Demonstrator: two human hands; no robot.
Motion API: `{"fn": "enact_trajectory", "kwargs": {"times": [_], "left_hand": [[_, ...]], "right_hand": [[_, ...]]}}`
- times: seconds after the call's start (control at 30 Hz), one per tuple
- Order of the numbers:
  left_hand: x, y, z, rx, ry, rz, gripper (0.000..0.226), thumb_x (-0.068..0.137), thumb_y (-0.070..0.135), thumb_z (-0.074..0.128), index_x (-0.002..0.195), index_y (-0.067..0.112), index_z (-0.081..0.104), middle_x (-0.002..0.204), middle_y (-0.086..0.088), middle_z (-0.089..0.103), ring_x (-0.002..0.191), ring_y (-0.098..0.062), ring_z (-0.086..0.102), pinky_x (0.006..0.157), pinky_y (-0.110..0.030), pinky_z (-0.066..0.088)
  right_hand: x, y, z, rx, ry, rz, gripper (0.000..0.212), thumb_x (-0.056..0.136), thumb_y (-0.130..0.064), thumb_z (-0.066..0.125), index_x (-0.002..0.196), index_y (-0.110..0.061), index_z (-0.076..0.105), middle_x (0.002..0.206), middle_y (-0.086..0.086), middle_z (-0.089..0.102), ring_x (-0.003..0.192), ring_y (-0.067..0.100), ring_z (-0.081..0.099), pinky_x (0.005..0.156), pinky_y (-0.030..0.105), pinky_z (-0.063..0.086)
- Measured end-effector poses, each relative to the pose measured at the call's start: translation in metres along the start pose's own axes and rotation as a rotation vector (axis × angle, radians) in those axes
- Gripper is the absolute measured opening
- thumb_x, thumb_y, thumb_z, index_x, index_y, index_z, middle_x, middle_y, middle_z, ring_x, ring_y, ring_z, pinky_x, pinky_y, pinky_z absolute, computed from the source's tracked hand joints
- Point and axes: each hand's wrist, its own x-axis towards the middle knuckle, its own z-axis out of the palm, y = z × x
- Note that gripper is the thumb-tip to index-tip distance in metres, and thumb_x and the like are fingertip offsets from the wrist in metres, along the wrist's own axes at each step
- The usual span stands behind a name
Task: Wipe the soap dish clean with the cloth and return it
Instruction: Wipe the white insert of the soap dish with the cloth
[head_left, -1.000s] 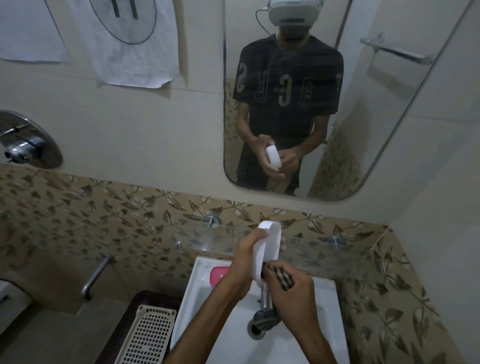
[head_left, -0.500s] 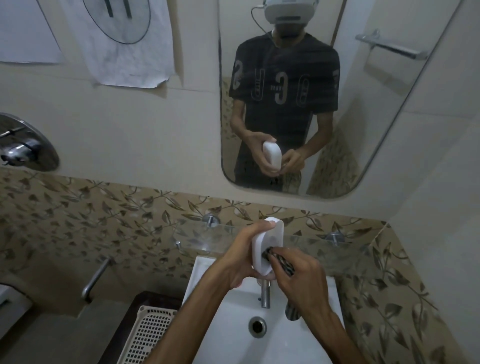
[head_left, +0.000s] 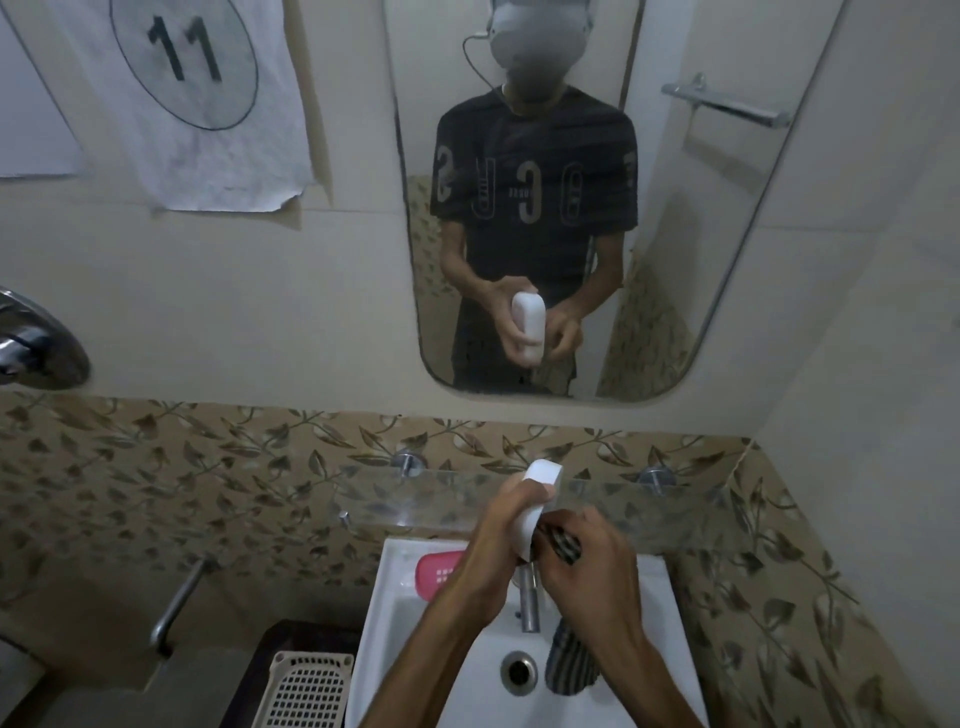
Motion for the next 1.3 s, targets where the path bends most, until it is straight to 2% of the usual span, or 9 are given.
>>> {"fn": "enact_trajectory", "kwargs": {"times": [0.13, 0.33, 0.47, 0.53, 0.63, 0.73, 0.9, 1.1, 1.3], "left_hand": [[-0.001, 0.001, 0.004, 0.018, 0.041, -0.002, 0.067, 0.058, 0.053, 0.076, 0.11, 0.011, 0.072, 0.087, -0.007, 0.069, 0.073, -0.015, 0.065, 0.057, -0.026, 0.052], [0.0, -0.003, 0.004, -0.01, 0.036, 0.04, 0.085, 0.051, 0.053, 0.071, 0.123, 0.009, 0.069, 0.106, -0.015, 0.072, 0.09, -0.023, 0.067, 0.063, -0.029, 0.054], [0.0, -0.005, 0.007, -0.038, -0.019, 0.126, 0.075, 0.059, 0.044, 0.068, 0.122, 0.004, 0.066, 0.085, -0.004, 0.073, 0.073, -0.012, 0.069, 0.062, -0.028, 0.056], [0.0, -0.006, 0.004, -0.058, 0.004, 0.151, 0.063, 0.061, 0.039, 0.065, 0.114, 0.005, 0.071, 0.083, -0.005, 0.071, 0.071, -0.012, 0.066, 0.06, -0.026, 0.055], [-0.004, -0.006, -0.001, -0.121, 0.071, 0.139, 0.017, 0.065, 0.019, 0.059, 0.072, 0.01, 0.071, 0.06, -0.006, 0.061, 0.05, -0.009, 0.057, 0.042, -0.02, 0.045], [-0.005, -0.008, -0.007, -0.181, 0.054, 0.08, 0.011, 0.068, 0.011, 0.055, 0.06, 0.012, 0.062, 0.046, -0.001, 0.053, 0.037, -0.006, 0.052, 0.033, -0.018, 0.038], [-0.002, 0.006, -0.013, -0.249, -0.045, 0.011, 0.045, 0.072, 0.024, 0.075, 0.108, 0.0, 0.065, 0.091, -0.014, 0.067, 0.077, -0.023, 0.066, 0.066, -0.035, 0.054], [0.002, 0.005, -0.012, -0.293, 0.067, 0.095, 0.041, 0.063, 0.023, 0.076, 0.101, 0.01, 0.066, 0.098, -0.015, 0.064, 0.081, -0.026, 0.063, 0.069, -0.036, 0.052], [0.004, -0.003, -0.019, -0.035, 0.061, 0.307, 0.048, 0.06, 0.035, 0.072, 0.104, 0.017, 0.068, 0.119, -0.017, 0.064, 0.107, -0.036, 0.057, 0.082, -0.046, 0.049]], "right_hand": [[-0.009, -0.001, 0.003, 0.057, 0.082, 0.019, 0.019, 0.081, -0.019, 0.084, 0.098, -0.027, 0.078, 0.087, -0.007, 0.069, 0.076, 0.011, 0.065, 0.067, 0.024, 0.054], [-0.013, -0.004, 0.005, 0.237, -0.006, 0.112, 0.03, 0.084, -0.023, 0.08, 0.077, -0.05, 0.069, 0.078, -0.019, 0.072, 0.078, 0.001, 0.068, 0.066, 0.013, 0.052], [-0.004, -0.002, -0.001, 0.217, 0.061, 0.157, 0.004, 0.086, -0.024, 0.081, 0.089, -0.025, 0.078, 0.085, -0.006, 0.073, 0.079, 0.01, 0.068, 0.074, 0.037, 0.059], [-0.006, -0.007, 0.001, 0.316, 0.009, 0.199, 0.006, 0.084, -0.021, 0.082, 0.083, -0.026, 0.078, 0.078, -0.002, 0.074, 0.075, 0.014, 0.07, 0.07, 0.043, 0.062], [0.0, -0.006, 0.001, 0.267, 0.002, 0.128, 0.006, 0.084, -0.025, 0.084, 0.08, -0.025, 0.079, 0.076, -0.004, 0.073, 0.073, 0.012, 0.067, 0.067, 0.036, 0.059], [0.003, -0.003, 0.004, 0.119, 0.107, 0.067, 0.01, 0.083, -0.019, 0.085, 0.078, -0.016, 0.076, 0.076, 0.0, 0.066, 0.068, 0.015, 0.062, 0.062, 0.037, 0.055], [-0.001, -0.011, 0.012, 0.001, 0.101, -0.103, 0.011, 0.081, -0.011, 0.085, 0.08, -0.014, 0.074, 0.074, -0.004, 0.055, 0.063, 0.017, 0.057, 0.053, 0.037, 0.052], [0.011, -0.017, 0.006, 0.086, 0.023, -0.038, 0.005, 0.088, -0.023, 0.079, 0.088, -0.019, 0.079, 0.081, -0.001, 0.064, 0.072, 0.014, 0.061, 0.065, 0.034, 0.053], [0.016, -0.015, -0.005, 0.17, -0.15, 0.034, 0.006, 0.087, -0.031, 0.079, 0.092, -0.028, 0.08, 0.09, -0.008, 0.072, 0.082, 0.006, 0.065, 0.074, 0.029, 0.058]]}}
